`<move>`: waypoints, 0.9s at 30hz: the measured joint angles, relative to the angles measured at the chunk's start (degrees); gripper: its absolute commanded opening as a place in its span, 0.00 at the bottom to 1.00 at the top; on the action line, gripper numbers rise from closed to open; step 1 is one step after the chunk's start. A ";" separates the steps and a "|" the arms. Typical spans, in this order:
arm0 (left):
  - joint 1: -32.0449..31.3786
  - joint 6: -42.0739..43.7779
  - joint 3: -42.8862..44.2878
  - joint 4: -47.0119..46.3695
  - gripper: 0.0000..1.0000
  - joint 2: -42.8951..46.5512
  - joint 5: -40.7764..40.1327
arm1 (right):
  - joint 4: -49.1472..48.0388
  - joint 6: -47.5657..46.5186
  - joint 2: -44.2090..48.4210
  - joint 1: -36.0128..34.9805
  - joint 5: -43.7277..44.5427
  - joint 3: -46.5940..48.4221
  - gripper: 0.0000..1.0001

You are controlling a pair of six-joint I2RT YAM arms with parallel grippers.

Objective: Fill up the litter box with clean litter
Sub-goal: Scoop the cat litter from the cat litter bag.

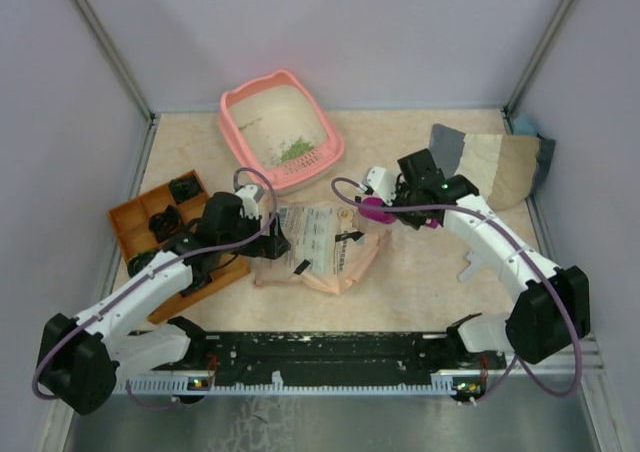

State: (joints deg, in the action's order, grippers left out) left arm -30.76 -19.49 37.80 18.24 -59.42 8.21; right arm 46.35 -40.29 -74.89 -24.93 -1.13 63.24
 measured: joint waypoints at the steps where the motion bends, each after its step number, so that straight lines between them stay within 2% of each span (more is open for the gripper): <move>1: 0.00 0.02 0.07 -0.15 1.00 -0.50 0.00 | 0.35 0.00 -0.39 0.00 -0.33 0.00 0.00; 14: 0.00 0.26 1.29 -0.92 0.98 -4.98 0.09 | -0.31 -0.85 -0.74 -0.02 -5.99 -2.10 0.00; 22: 0.00 0.09 1.29 -1.99 0.96 -5.46 0.48 | -5.62 -7.02 -1.40 0.26 -10.62 -6.67 0.00; 27: 0.00 -0.17 1.29 -2.56 0.96 -5.99 0.87 | -9.20 -11.21 -6.54 0.72 -12.31 -6.34 0.00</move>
State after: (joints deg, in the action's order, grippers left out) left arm -30.76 -19.66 39.09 15.68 -65.41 9.08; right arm 37.15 -51.51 -81.43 -24.21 -13.43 56.90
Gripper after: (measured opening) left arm 0.963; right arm 0.252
